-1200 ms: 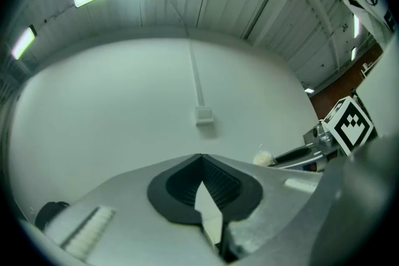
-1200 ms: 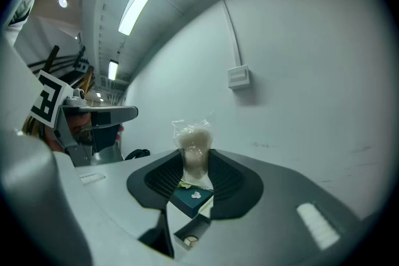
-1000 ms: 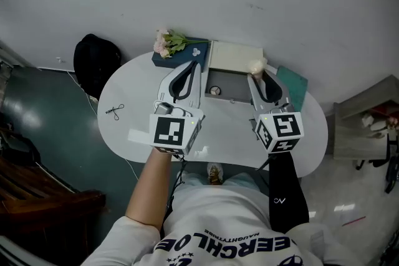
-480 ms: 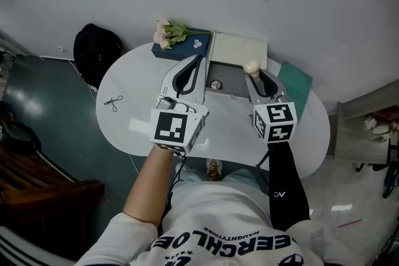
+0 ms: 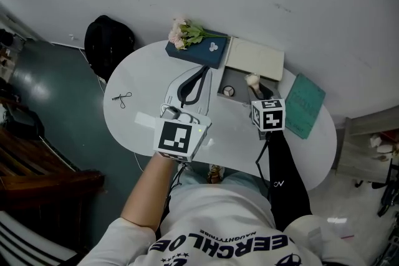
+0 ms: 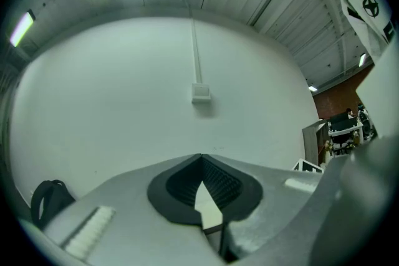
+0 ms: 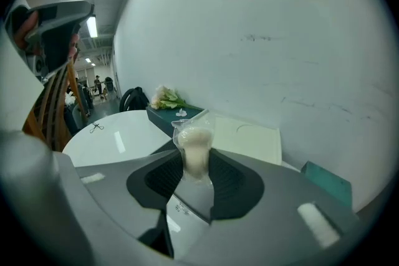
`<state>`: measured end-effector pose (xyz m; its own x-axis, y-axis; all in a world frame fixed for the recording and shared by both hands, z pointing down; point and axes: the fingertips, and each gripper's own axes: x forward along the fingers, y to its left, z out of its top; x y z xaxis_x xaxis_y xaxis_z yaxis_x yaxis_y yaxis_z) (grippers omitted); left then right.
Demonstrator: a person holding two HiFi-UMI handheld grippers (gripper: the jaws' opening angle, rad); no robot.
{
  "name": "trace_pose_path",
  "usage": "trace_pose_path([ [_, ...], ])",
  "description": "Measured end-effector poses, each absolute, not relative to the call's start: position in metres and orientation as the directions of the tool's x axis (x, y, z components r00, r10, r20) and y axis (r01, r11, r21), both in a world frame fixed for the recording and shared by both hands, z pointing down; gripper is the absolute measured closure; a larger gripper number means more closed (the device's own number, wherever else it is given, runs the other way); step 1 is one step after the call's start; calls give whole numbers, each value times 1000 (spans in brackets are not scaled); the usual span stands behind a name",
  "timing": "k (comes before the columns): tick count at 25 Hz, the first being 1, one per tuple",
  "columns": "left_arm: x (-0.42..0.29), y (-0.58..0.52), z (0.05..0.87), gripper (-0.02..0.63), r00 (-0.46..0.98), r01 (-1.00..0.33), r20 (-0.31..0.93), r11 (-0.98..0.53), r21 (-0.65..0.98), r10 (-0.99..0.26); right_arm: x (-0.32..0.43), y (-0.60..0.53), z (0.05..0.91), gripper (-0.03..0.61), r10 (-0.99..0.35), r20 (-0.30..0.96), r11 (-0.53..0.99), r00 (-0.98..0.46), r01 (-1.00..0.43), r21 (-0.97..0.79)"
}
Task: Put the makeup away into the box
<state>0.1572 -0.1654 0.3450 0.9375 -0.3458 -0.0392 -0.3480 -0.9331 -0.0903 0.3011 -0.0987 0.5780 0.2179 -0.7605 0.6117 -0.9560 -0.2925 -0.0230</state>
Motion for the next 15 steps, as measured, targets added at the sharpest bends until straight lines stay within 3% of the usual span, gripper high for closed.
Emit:
trace_pose_path([
  [5,150,-180,355,614,927,-373,-13,-923,-91,-374,302,-100,622,419,-688,700,-308,189,-950,-47],
  [13,146,-191,360,614,918,-394,-4,-914,-91,-396,299,-110,629,415,-687,706,-300,172,-952,-60],
  [15,143,-194,360,614,914,-404,-6,-910,-91,-405,297,-114,628,353,-700,694,-300,169,-951,-70],
])
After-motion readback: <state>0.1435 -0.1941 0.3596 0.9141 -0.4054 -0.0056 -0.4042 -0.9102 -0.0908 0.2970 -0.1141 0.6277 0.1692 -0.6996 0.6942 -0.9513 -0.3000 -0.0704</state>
